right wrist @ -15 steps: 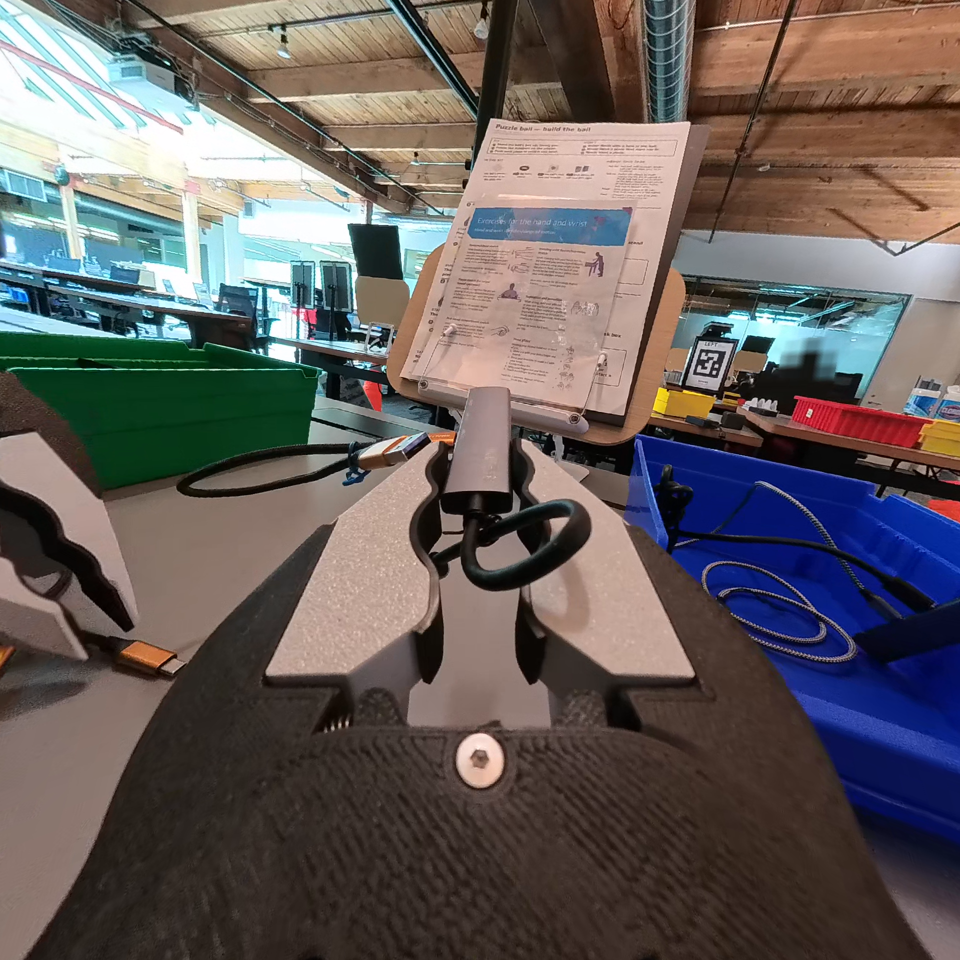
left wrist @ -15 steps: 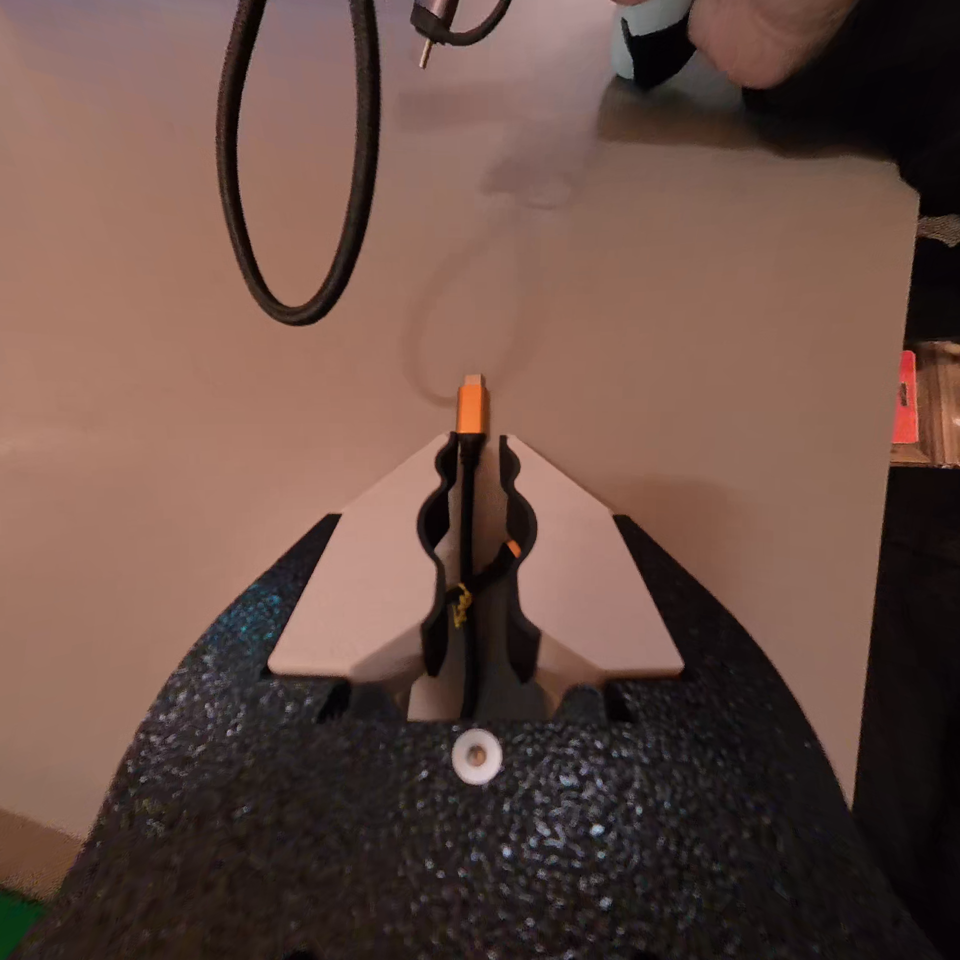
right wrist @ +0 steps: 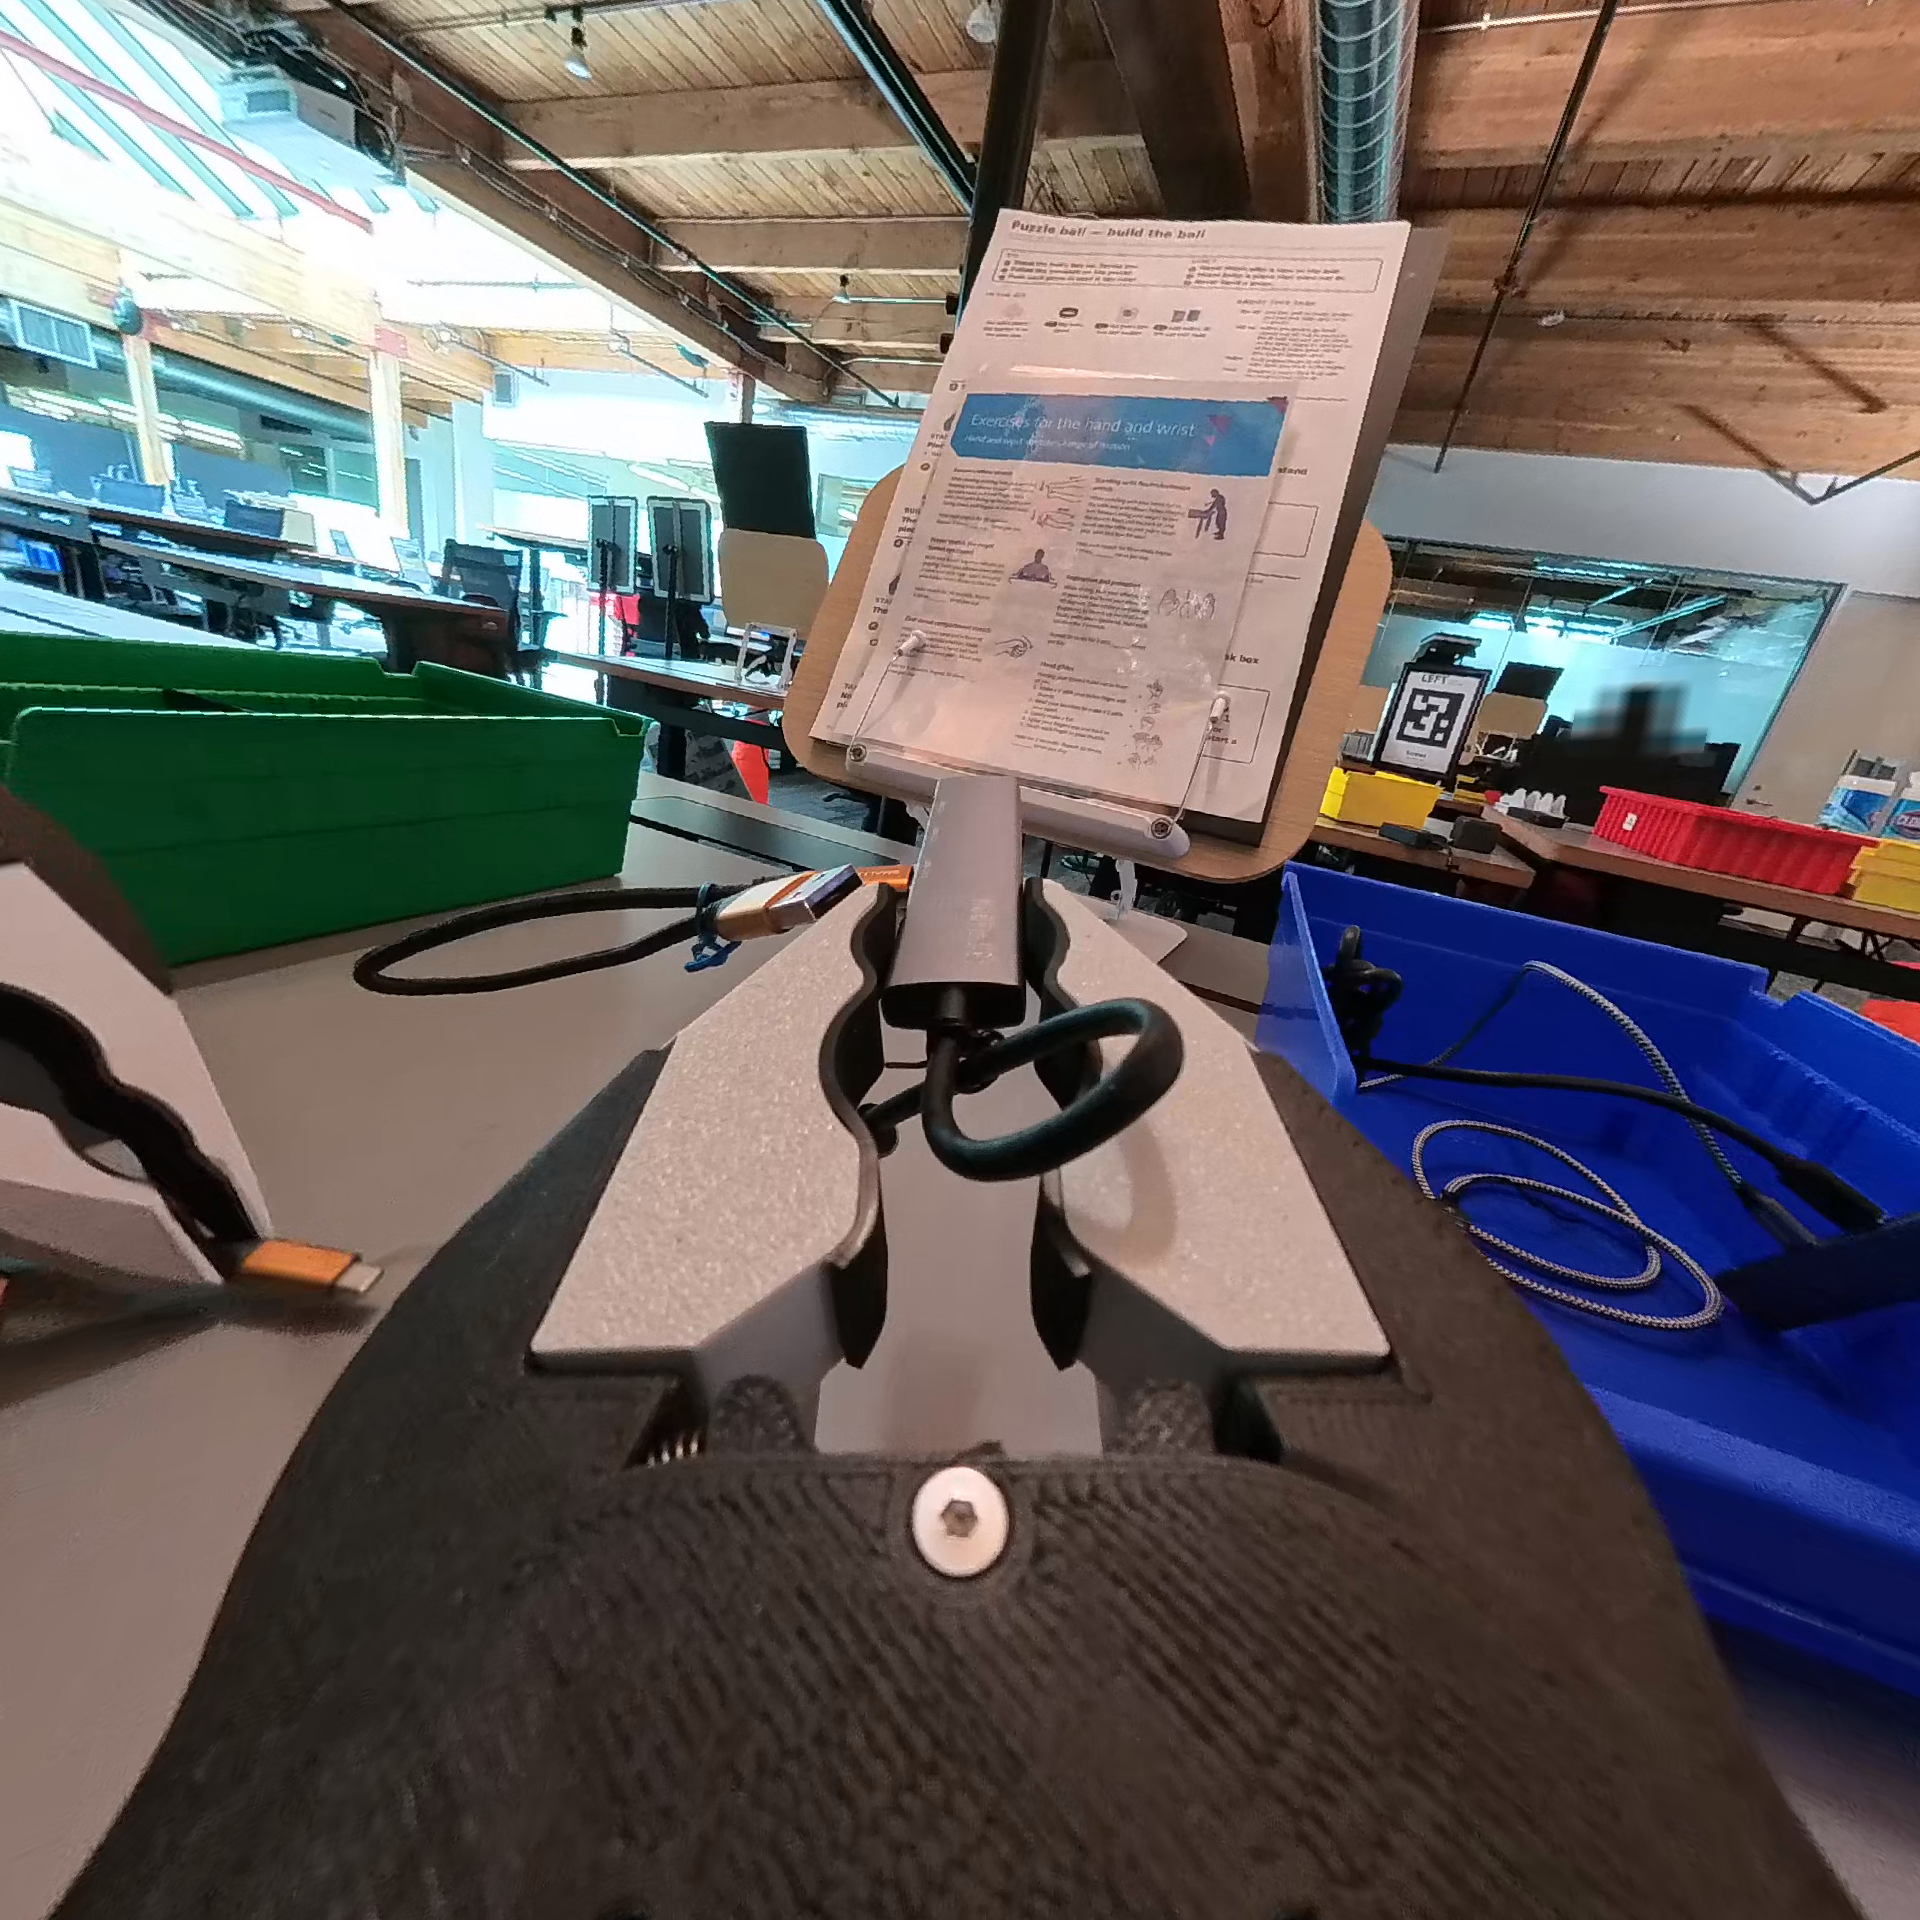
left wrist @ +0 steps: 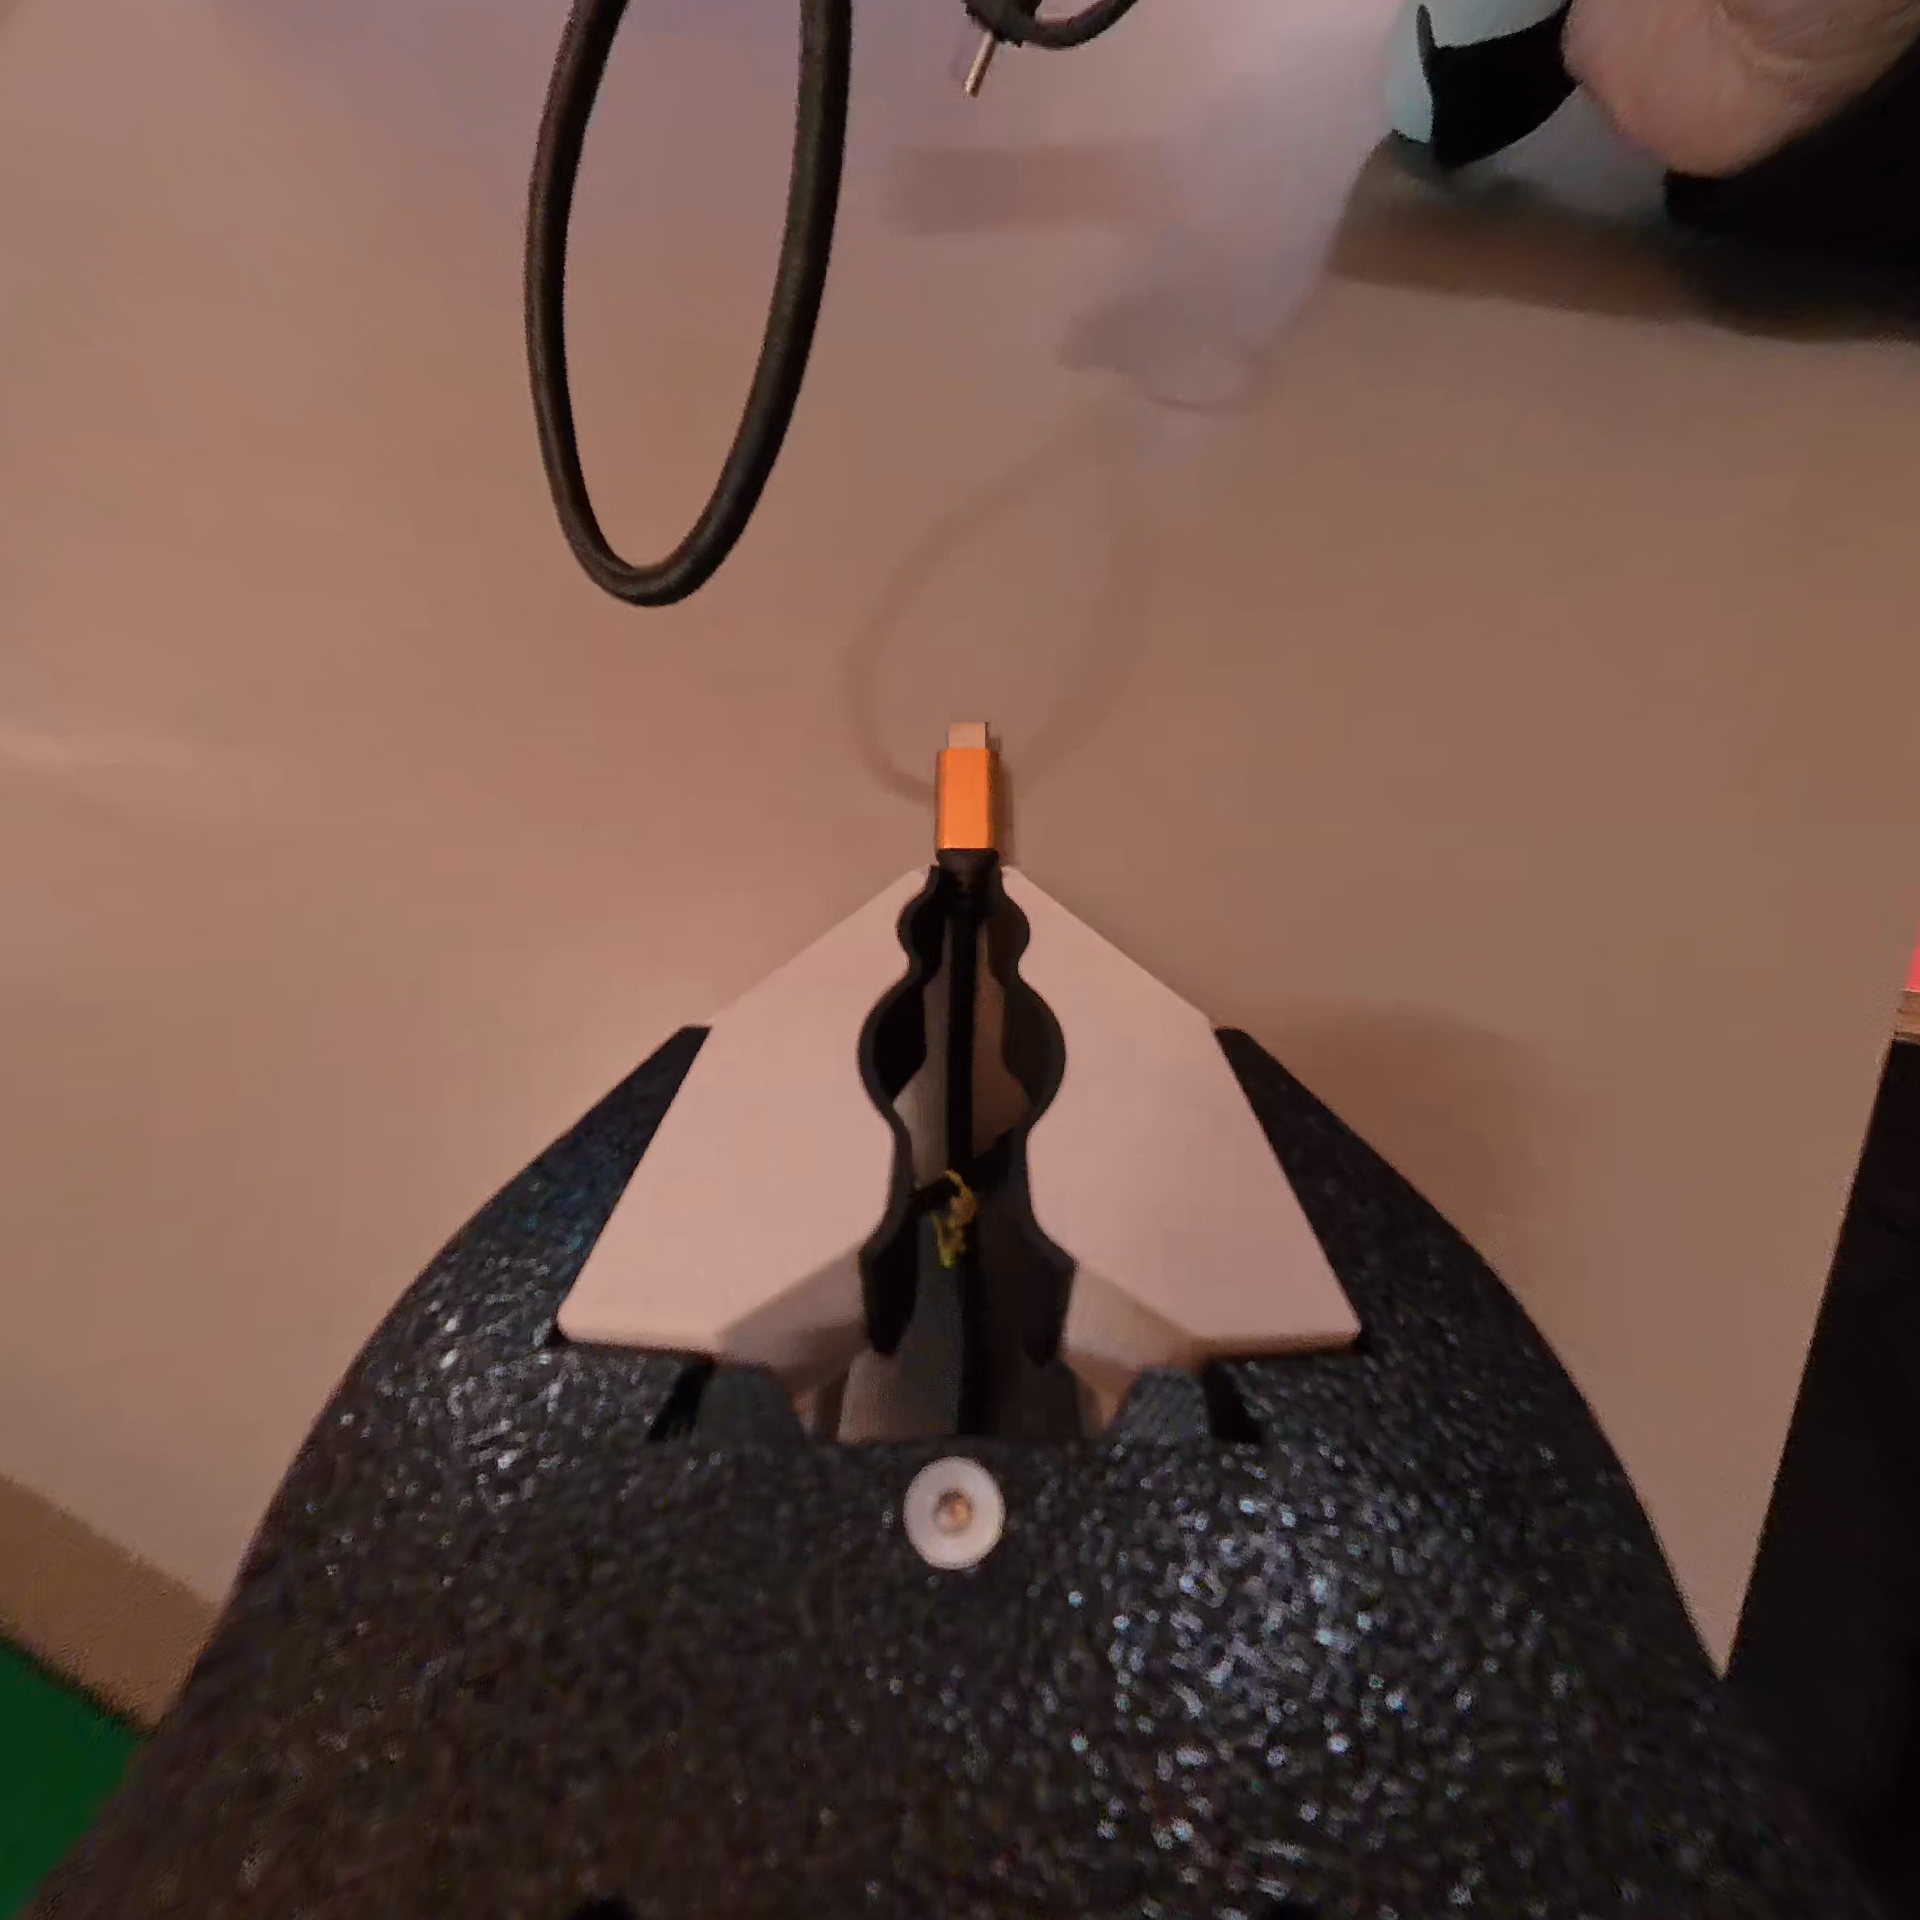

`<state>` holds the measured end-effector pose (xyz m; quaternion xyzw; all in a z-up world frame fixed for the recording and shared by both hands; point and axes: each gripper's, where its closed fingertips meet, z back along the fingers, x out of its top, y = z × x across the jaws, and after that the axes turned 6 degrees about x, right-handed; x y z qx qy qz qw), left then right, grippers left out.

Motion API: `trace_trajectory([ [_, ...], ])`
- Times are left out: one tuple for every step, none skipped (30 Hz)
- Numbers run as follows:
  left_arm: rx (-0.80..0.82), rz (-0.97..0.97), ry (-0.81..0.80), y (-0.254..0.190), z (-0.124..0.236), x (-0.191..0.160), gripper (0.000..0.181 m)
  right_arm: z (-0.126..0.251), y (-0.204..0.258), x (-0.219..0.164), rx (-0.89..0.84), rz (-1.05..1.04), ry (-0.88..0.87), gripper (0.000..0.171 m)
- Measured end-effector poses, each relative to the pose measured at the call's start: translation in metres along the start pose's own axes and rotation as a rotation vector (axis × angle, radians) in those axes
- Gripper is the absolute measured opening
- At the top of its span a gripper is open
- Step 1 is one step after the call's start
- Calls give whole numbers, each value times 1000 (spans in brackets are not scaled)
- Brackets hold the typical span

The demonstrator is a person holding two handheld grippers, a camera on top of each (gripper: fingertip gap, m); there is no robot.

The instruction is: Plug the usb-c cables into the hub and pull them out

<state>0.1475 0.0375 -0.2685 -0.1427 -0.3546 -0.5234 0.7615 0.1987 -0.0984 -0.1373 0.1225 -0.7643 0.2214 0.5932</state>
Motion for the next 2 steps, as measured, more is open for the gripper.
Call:
trace_trajectory([
  [1, -5, -6, 0, 5, 3, 4, 0, 0, 0, 0, 1, 1, 23],
  [-7, 0, -13, 1, 11, 7, 4, 0, 0, 0, 1, 2, 1, 23],
])
